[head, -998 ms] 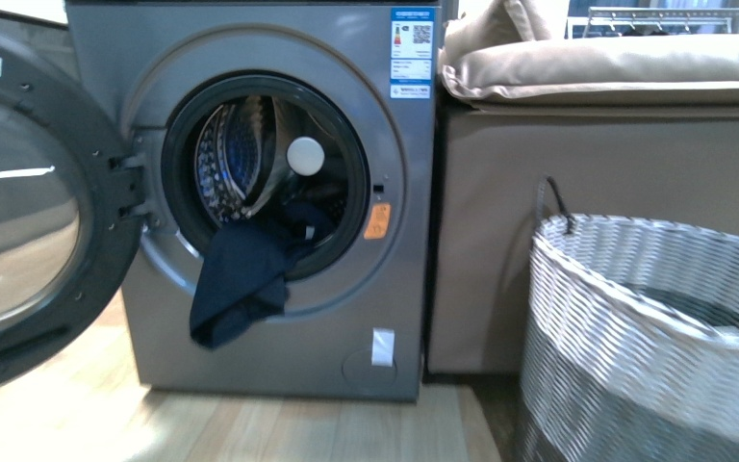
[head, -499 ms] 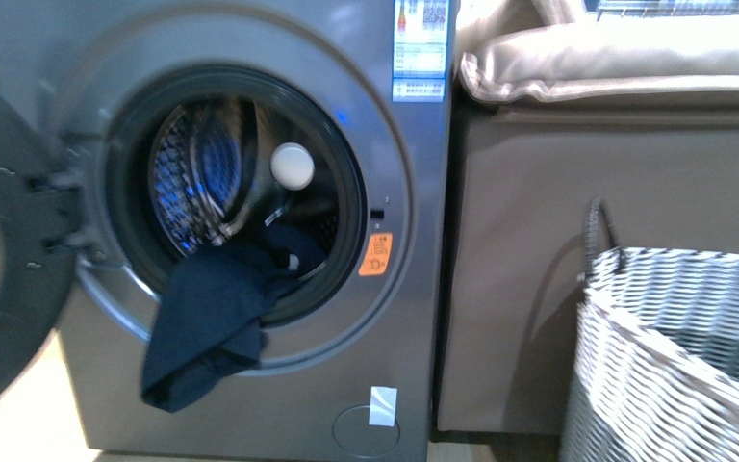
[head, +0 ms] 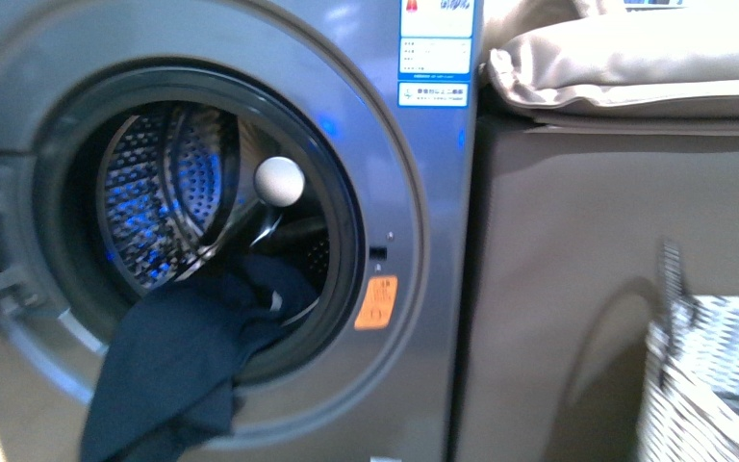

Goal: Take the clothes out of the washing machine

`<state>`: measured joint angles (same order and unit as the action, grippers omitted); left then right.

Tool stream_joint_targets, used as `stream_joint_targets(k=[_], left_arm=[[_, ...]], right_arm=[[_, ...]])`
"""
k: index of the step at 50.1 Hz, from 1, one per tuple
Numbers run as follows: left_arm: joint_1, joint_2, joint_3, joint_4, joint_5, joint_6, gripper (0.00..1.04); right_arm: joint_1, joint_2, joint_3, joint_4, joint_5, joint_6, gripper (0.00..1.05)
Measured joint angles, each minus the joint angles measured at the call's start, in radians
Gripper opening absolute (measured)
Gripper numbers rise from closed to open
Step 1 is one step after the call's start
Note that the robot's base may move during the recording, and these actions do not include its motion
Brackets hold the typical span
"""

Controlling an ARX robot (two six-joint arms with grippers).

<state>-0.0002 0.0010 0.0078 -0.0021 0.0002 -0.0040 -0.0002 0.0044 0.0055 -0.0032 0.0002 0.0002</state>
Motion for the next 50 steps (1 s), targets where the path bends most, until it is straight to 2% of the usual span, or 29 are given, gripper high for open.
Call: stream_joint_targets(k=[41,42,46,50], left_arm=[[0.000,0.000,0.000,0.000,0.000,0.000,0.98],[0.006,0.005,0.001,-0.005,0.024,-0.007,0.98],[0.061,0.107,0.027,-0.013,0.237,-0.106,0.98],[0.076,0.266,0.041,0.108,0.283,-0.151,0.98]], right_arm=[[0.000,0.000,0.000,0.000,-0.001,0.000,0.97],[0.000,0.000,0.000,0.000,-0.001,0.000,0.97],[0.000,0.000,0.000,0.000,-0.001,0.000,0.97],[0.000,0.000,0.000,0.000,-0.002,0.000,0.97]])
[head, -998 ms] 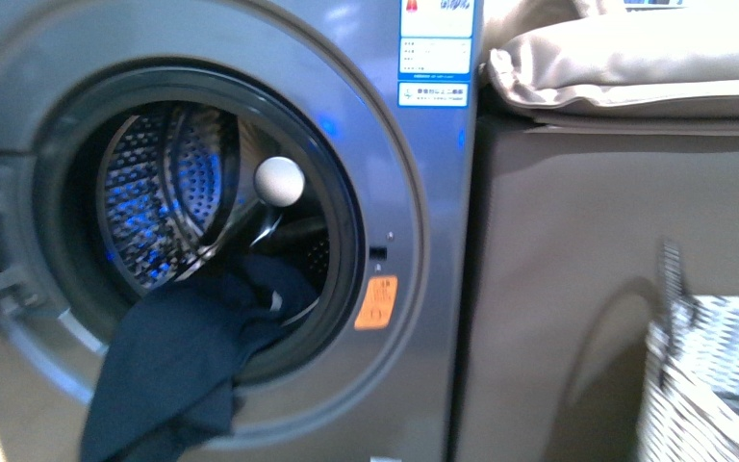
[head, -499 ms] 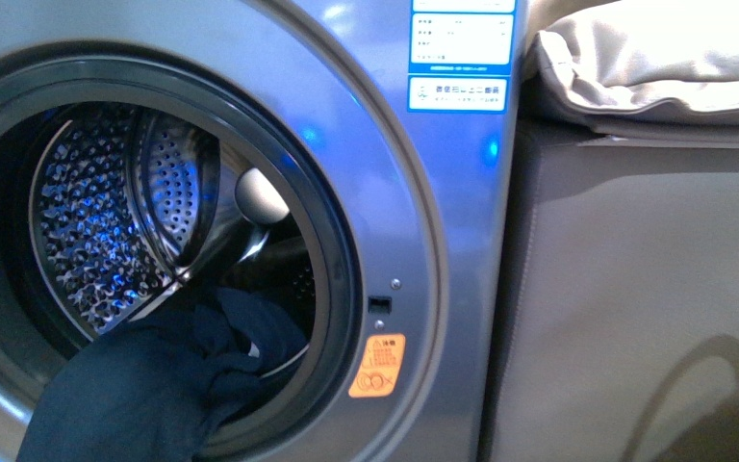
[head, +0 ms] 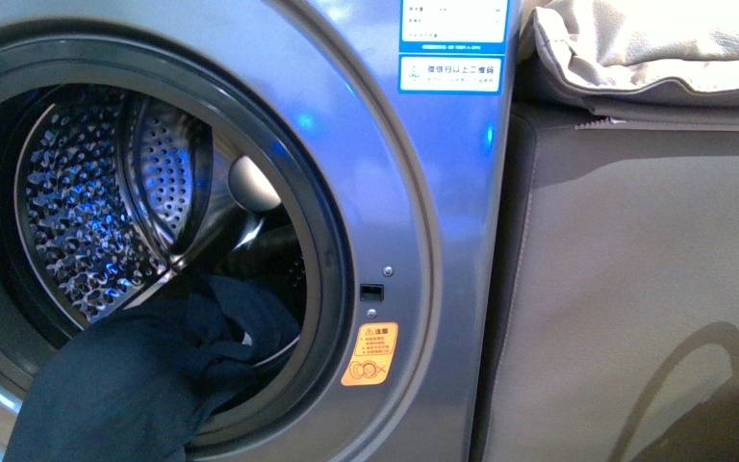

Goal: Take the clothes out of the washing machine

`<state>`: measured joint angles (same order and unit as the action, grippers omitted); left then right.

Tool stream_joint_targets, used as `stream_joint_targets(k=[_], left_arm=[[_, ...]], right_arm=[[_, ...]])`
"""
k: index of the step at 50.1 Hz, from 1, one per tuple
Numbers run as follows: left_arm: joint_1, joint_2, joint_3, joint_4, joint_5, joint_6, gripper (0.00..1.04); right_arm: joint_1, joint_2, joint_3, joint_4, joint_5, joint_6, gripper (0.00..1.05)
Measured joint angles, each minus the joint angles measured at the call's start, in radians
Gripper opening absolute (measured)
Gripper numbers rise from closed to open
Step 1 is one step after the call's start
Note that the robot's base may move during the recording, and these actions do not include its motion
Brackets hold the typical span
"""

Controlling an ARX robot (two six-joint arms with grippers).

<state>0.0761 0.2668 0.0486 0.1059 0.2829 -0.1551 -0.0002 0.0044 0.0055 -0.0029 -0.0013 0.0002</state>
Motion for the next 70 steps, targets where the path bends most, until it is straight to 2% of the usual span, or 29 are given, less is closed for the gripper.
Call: stream_joint_targets(k=[12,19,26,41,70], left_arm=[[-0.008,0.606,0.164,0.473,-0.035,0.004,0.98],[-0.031,0.879,0.278,0.591,-0.063,0.028,0.98],[-0.049,1.102,0.388,0.635,-0.078,0.053,0.98],[-0.077,1.403,0.611,0.653,-0.116,0.109,0.98],[-0.132,1.819,1.096,0.526,-0.132,0.152,0.98]], right_arm=[[0.000,0.000,0.000,0.000,0.001,0.000,0.97],[0.000,0.000,0.000,0.000,0.002,0.000,0.97],[0.000,0.000,0.000,0.000,0.001,0.000,0.97],[0.000,0.000,0.000,0.000,0.000,0.000,0.97],[0.000,0.000,0.000,0.000,0.001,0.000,0.97]])
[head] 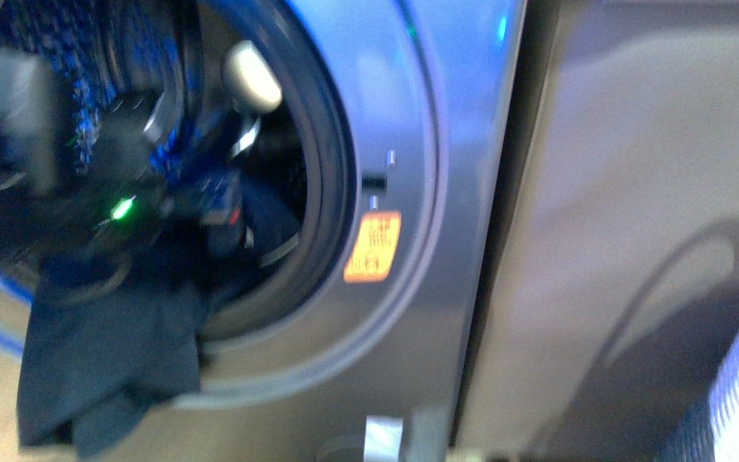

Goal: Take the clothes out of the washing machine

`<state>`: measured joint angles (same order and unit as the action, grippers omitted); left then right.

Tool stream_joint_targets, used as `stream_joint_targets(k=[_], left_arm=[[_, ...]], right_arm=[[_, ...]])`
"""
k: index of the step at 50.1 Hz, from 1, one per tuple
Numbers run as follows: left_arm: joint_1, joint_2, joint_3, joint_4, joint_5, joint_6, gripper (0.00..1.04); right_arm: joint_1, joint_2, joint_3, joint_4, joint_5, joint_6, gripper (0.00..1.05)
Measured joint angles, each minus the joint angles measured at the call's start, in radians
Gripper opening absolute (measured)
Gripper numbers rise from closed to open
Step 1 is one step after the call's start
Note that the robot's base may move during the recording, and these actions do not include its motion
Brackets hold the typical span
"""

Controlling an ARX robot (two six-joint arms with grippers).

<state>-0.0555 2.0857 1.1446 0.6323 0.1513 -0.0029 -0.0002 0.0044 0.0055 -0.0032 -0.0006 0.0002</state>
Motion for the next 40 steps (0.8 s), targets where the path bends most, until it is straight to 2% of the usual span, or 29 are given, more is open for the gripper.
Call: stream_joint_targets(k=[16,27,34,40], left_arm=[[0.014,0.173,0.251,-0.106,-0.043,0.003,0.98],[0.027,0.274,0.427,-0.217,-0.038,0.003,0.98],[0.028,0.335,0.544,-0.326,-0.016,-0.001,0.98],[0.027,0.393,0.652,-0.485,0.006,-0.006,0.98]], right_arm=[[0.000,0.000,0.000,0.000,0.000,0.000,0.97],[0.000,0.000,0.000,0.000,0.000,0.000,0.97],[0.000,0.000,0.000,0.000,0.000,0.000,0.97],[0.000,0.000,0.000,0.000,0.000,0.000,0.97]])
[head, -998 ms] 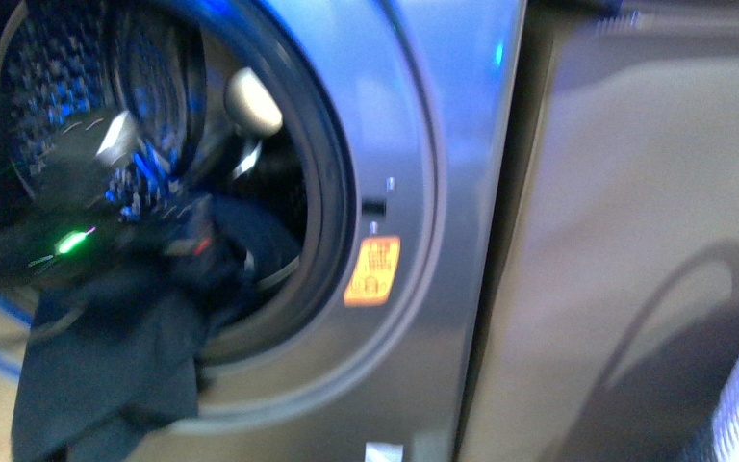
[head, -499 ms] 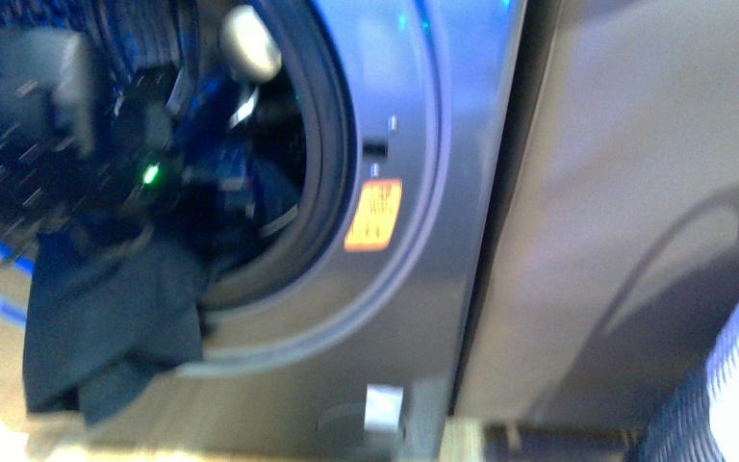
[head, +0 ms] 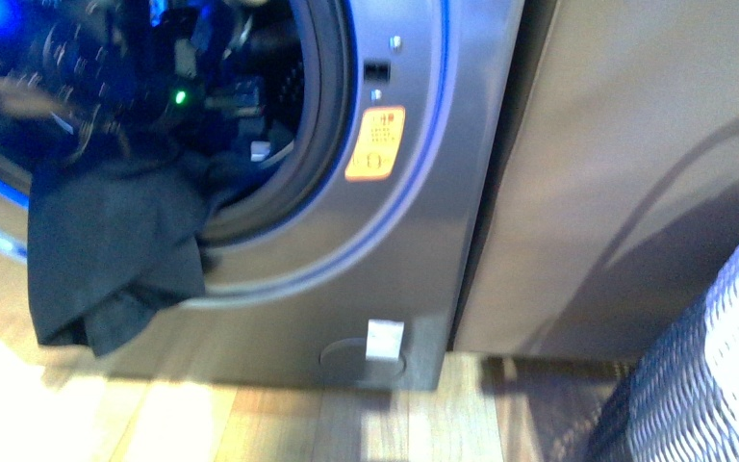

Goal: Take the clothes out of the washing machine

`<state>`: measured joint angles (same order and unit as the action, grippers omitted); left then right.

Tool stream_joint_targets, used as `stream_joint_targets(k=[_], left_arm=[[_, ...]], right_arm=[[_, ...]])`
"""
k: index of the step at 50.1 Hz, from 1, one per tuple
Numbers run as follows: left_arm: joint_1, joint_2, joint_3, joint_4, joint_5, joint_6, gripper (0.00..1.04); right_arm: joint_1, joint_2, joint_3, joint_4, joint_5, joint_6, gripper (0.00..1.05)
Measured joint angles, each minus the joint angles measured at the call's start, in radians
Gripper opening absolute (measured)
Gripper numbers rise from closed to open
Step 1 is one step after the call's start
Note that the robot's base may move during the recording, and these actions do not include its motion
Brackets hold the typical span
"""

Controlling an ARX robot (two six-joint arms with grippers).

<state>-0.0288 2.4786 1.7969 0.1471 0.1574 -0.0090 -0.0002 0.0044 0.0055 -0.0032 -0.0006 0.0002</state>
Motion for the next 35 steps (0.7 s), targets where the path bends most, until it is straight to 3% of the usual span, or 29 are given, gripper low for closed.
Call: stream_joint_targets(k=[11,24,35], left_arm=[[0.000,0.043,0.085,-0.155,-0.069,0.032,0.98],[0.006,0.060,0.123,-0.233,-0.067,0.051,0.98],[0.017,0.063,0.128,-0.263,-0.074,0.059,0.65]], right_arm=[[0.000,0.000,0.000,0.000,0.000,0.000,0.97],[0.000,0.000,0.000,0.000,0.000,0.000,0.97],[0.000,0.000,0.000,0.000,0.000,0.000,0.97]])
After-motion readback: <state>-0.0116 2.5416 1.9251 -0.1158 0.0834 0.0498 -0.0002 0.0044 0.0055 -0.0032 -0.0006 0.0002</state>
